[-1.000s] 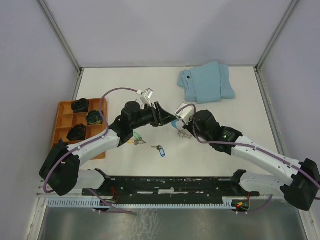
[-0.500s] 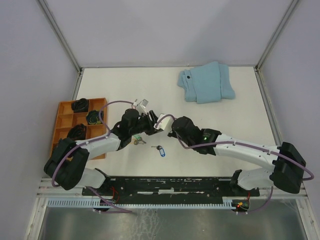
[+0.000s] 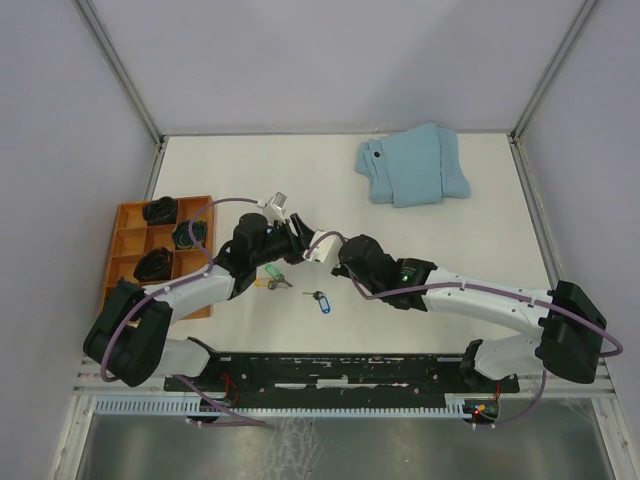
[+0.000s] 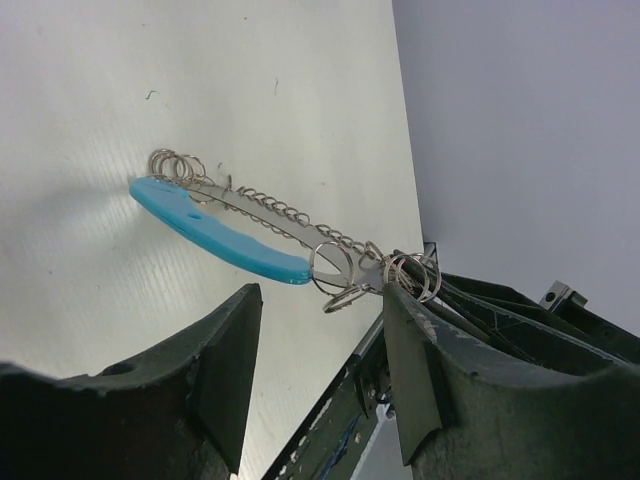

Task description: Put the keys on the keyring

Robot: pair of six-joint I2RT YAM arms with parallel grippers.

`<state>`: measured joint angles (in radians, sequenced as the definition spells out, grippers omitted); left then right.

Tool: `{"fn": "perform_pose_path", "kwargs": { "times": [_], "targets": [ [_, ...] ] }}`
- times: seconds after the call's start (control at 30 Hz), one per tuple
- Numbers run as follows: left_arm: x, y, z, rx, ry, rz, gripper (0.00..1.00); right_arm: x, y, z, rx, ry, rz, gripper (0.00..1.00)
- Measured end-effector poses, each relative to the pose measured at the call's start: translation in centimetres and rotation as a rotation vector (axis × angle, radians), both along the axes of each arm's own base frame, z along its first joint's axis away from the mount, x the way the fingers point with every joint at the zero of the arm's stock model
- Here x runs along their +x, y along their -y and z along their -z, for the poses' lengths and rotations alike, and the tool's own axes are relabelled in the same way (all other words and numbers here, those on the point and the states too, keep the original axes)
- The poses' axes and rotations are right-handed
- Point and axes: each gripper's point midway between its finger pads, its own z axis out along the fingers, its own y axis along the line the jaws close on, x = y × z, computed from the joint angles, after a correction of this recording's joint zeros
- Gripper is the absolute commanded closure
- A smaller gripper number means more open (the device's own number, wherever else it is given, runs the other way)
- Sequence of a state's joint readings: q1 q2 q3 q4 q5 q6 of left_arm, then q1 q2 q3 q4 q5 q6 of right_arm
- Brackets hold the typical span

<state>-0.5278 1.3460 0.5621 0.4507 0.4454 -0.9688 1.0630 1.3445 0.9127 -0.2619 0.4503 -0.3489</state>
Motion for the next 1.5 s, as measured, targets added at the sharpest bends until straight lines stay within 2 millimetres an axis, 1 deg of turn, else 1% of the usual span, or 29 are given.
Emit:
{"fn": "perform_pose_path", "kwargs": {
  "times": [0.1, 0.27, 0.43, 0.5, 0.6, 0.77, 0.83, 1.17, 1.3, 1.37, 1.5],
  "targets": [
    [0.0, 0.1, -0.3, -0.019, -0.001, -0.002, 0.41, 0.0, -0.1, -0.1, 0.007, 0.001, 0.002, 0.99],
    [-0.3, 0.0, -0.1, -0.041, -0.026, -0.01, 0.43, 0.0, -0.1, -0.1, 0.022, 0.001, 0.006, 0.99],
    [-0.1, 0.3, -0.8, -0.078, -0.024, -0.014, 0.43, 0.0, -0.2, -0.1, 0.035, -0.002, 0.009, 0.99],
    [0.0, 0.2, -0.8, -0.075, -0.029, -0.017, 0.43, 0.0, -0.3, 0.0, 0.04, -0.002, 0.01, 0.99],
    [0.4, 0.1, -0.5, -0.04, -0.048, -0.027, 0.41, 0.1, -0.6, 0.0, 0.048, -0.001, 0.008, 0.99],
    [1.2, -0.1, -1.0, 0.026, -0.035, -0.032, 0.39, 0.3, -0.8, -0.1, 0.065, 0.002, 0.017, 0.99],
    [1.4, -0.1, -1.2, 0.054, -0.027, -0.024, 0.37, 0.4, -0.8, -0.1, 0.073, 0.002, 0.022, 0.99],
    [1.7, -0.2, -1.8, 0.136, -0.016, 0.024, 0.34, 0.6, -1.0, 0.1, 0.091, 0.004, 0.035, 0.99],
    [1.8, -0.7, -1.9, 0.17, -0.005, 0.022, 0.33, 0.6, -1.0, 0.2, 0.093, 0.006, 0.039, 0.99],
    [2.0, -1.3, -2.3, 0.189, 0.02, 0.007, 0.33, 0.5, -0.8, 0.5, 0.085, 0.002, 0.037, 0.99],
    [3.0, -2.7, -4.5, 0.191, 0.088, -0.049, 0.33, 0.2, -0.6, 0.7, 0.073, -0.001, 0.03, 0.99]
  ]
}}
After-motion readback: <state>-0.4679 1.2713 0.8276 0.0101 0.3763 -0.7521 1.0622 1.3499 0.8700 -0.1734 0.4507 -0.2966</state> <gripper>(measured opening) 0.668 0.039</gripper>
